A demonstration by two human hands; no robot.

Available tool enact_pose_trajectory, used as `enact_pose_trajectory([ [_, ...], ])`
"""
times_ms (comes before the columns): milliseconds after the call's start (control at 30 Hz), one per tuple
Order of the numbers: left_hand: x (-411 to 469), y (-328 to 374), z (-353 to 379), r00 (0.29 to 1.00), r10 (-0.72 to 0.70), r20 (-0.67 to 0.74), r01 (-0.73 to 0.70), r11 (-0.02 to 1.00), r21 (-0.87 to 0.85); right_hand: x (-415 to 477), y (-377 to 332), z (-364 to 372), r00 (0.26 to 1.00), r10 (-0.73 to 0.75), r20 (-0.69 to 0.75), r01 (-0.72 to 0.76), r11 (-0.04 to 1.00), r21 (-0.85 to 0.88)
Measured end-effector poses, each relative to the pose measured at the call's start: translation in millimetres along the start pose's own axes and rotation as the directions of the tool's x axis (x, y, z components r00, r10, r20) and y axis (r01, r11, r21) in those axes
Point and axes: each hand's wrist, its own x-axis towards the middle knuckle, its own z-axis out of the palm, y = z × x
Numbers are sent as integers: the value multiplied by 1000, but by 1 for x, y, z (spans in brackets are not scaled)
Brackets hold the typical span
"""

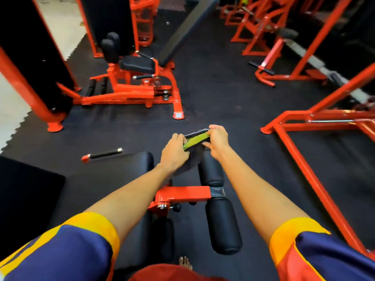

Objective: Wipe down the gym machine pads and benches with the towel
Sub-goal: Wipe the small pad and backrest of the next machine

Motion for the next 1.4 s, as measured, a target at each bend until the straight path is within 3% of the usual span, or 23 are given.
enact_pose_trajectory([
  [167,47,38,-1,968,225,113,-223,974,-33,5,-33,-63,973,-143,-183,128,988,-91],
  [300,76,77,5,876,424,231,-424,904,-54,2,-46,-121,940,-168,-295,144,984,-102],
  [500,82,155,37,768,543,340,-559,827,-57,-16,-56,-217,918,-159,-363,135,987,-91],
  [667,66,232,84,671,652,354,-626,753,-201,-49,-68,-313,916,-187,-355,153,981,-123],
  [767,60,271,107,619,686,382,-587,728,-354,-79,-74,-365,944,-198,-262,128,957,-261],
  [867,45,328,142,564,711,419,-528,701,-479,-105,-73,-427,929,-234,-287,107,912,-397],
  [1000,10,399,191,610,683,403,-270,657,-704,-136,-73,-490,836,-339,-432,97,866,-491],
  [1100,-18,447,229,615,690,381,-191,600,-777,-166,-70,-531,762,-362,-537,111,890,-443],
  [1233,-60,512,269,514,757,404,-191,560,-806,-207,-64,-584,656,-363,-661,99,910,-402],
  [1300,-80,540,281,472,779,413,-168,540,-825,-230,-63,-606,628,-328,-705,142,940,-310],
  [1400,-108,581,299,381,816,435,-120,510,-852,-263,-56,-632,650,-259,-714,114,963,-245],
])
